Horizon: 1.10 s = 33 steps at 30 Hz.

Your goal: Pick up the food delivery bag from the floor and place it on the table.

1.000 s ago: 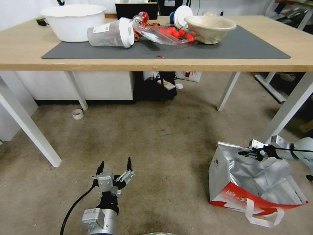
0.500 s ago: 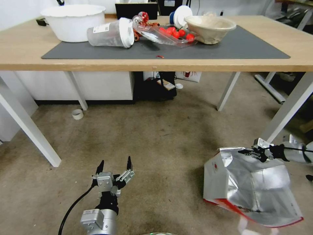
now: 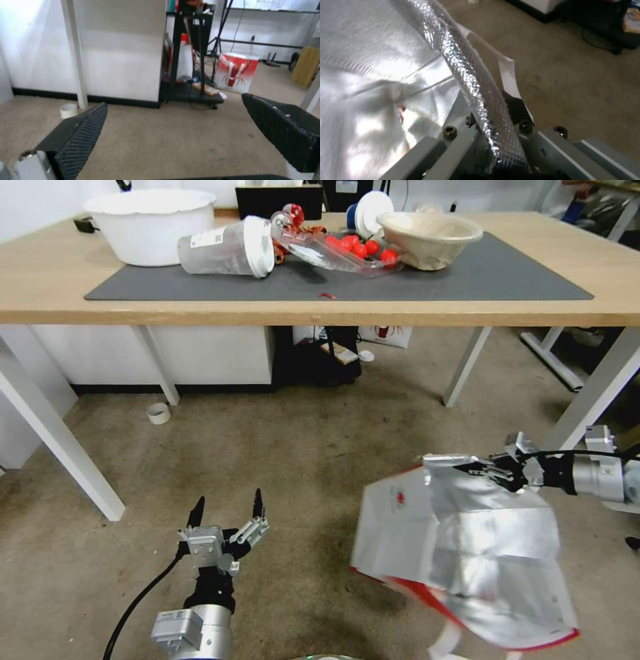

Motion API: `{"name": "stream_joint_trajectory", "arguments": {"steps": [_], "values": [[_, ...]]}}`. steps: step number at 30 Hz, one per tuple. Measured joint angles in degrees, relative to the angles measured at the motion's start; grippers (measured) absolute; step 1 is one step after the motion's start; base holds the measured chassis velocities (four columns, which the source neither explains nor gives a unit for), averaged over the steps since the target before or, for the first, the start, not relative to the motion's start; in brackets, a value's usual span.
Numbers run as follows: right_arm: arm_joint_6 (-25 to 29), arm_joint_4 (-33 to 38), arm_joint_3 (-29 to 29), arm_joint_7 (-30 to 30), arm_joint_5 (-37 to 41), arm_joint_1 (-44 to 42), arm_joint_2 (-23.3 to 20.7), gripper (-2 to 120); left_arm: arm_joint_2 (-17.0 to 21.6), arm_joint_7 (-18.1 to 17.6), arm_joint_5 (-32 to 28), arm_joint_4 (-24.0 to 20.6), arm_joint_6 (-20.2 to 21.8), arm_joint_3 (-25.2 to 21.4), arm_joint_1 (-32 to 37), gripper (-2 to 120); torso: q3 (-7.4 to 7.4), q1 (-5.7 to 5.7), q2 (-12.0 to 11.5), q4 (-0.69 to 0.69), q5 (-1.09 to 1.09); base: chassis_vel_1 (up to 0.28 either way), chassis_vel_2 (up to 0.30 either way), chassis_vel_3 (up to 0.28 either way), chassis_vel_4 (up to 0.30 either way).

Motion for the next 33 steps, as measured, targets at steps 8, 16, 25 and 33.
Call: {"name": "stream_joint_trajectory", "arguments": {"steps": [8,16,25,33], "values": [[-2.5,9.2,0.8,6.2,5.9,-1.5,-3.0,0,-0.3,0.6,0.0,-0.2,-0.4,0.1,0.0,100,0.01,0.0,0.0,0.01,0.0,0.0,0.0,0.0,0.0],[-3.1,11.5,1.0,6.4,5.9,-1.8,-5.3,0,-0.4,0.9,-0.2,-0.2,-1.1,0.3,0.6,100,0.01,0.0,0.0,0.01,0.0,0.0,0.0,0.0,0.0],[-3.6,12.7,1.4,6.5,6.5,-2.7,-7.0,0,-0.8,2.9,-1.4,-0.2,-2.7,0.7,1.2,100,0.02,0.0,0.0,0.01,0.0,0.0,0.0,0.0,0.0],[-3.6,12.5,0.4,5.1,4.6,-2.5,-5.5,0,-2.1,3.6,0.8,-0.3,-1.6,1.2,1.4,100,0.02,0.0,0.0,0.01,0.02,0.0,0.0,0.0,0.0]]}}
